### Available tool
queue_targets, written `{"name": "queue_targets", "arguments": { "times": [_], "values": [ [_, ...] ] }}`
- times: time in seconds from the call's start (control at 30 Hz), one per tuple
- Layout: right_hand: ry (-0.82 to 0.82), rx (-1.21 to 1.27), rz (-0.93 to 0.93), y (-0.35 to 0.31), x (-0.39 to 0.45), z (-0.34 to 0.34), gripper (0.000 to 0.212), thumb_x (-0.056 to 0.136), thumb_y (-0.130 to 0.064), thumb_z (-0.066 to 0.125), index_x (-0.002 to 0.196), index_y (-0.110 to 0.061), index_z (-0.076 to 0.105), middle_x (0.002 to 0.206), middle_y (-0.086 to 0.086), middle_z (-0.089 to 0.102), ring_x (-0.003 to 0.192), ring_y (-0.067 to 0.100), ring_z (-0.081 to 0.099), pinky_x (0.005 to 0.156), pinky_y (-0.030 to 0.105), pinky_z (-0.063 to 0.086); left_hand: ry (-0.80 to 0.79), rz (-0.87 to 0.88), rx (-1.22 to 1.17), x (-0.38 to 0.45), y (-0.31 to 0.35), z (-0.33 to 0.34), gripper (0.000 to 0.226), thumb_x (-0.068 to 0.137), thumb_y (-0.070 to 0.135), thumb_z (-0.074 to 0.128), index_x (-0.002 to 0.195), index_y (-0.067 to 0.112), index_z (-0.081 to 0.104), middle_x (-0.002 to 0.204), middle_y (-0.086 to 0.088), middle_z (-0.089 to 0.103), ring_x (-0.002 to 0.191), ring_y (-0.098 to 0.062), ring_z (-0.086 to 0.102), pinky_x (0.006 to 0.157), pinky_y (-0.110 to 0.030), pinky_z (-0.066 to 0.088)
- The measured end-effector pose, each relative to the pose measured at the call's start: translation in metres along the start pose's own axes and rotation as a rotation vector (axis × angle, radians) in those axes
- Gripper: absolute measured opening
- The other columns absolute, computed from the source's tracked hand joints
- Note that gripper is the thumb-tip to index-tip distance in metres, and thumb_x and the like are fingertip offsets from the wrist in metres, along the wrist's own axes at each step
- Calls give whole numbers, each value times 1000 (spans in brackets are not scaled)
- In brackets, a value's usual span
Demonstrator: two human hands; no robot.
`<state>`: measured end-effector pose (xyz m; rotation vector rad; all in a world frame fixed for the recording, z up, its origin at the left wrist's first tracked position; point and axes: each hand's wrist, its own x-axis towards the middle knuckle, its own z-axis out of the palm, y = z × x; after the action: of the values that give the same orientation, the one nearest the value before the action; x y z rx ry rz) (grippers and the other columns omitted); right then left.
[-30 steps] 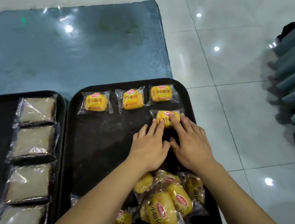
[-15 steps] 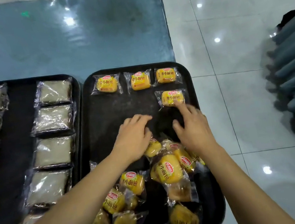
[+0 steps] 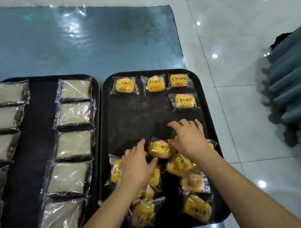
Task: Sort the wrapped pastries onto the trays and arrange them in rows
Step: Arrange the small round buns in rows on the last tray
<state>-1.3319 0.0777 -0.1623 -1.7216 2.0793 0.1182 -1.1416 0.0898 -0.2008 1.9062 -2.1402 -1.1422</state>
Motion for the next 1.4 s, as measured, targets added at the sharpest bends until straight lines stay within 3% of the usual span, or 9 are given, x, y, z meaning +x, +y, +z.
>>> {"name": "queue_targets", "arguments": {
  "times": [0.13,0.23,0.37,0.53,0.7,1.0,1.17,1.27,1.4],
  "values": [
    [3,49,14,-9,-3,0,48,97,-45,60,142,-34,48,140,1,52,137,26,44,124,48,16,-94,26,99,12,3,-10,64,83,60,67,140,32,53,111,9,59,115,-25,50,101,-42,39],
    [34,77,25,-8,-7,4,47,97,-46,60,141,-34,49,141,0,48,136,25,44,123,47,18,-119,54,91,18,10,-11,54,83,55,71,130,32,57,126,7,61,121,-21,53,104,-41,38],
    [47,55,22,-5,-5,3,62,90,-61,62,145,-36,44,146,-1,42,141,24,37,123,47,19,-137,62,-51,16,15,-9,37,82,46,76,111,34,57,114,12,66,112,-15,60,104,-41,42],
    [134,120,-31,-10,3,3,54,99,-59,48,147,-36,42,144,-2,47,139,21,40,122,44,20,69,10,-196,11,3,-8,34,81,38,79,94,40,48,102,17,56,99,-10,58,94,-42,49],
    [151,4,-242,-21,22,10,47,102,-47,45,147,-36,41,130,-5,60,128,21,51,117,45,24,301,32,-171,53,-3,-25,34,80,31,80,92,36,49,97,12,52,93,-15,57,87,-45,50],
    [258,-191,-237,-10,82,9,54,98,-36,53,150,-22,47,139,5,60,137,28,47,121,57,20,419,117,-56,138,36,-23,22,87,29,73,98,28,55,104,9,57,97,-13,55,86,-29,36],
    [236,-217,-206,11,84,12,61,99,-35,52,157,-25,36,152,4,50,146,29,37,123,60,7,335,180,38,141,41,-18,24,92,33,67,114,29,61,114,8,65,107,-18,54,90,-35,39],
    [186,-206,-187,10,86,9,65,98,-35,53,158,-27,32,155,3,45,148,29,34,122,62,1,173,204,147,135,33,-36,37,96,30,60,132,34,57,134,7,60,121,-24,48,100,-41,36],
    [176,-199,-143,-3,84,3,63,97,-36,54,156,-28,32,157,6,41,148,32,30,123,62,6,126,180,204,103,-2,-62,48,95,22,57,141,33,50,137,0,55,119,-32,50,101,-47,40]
  ]
}}
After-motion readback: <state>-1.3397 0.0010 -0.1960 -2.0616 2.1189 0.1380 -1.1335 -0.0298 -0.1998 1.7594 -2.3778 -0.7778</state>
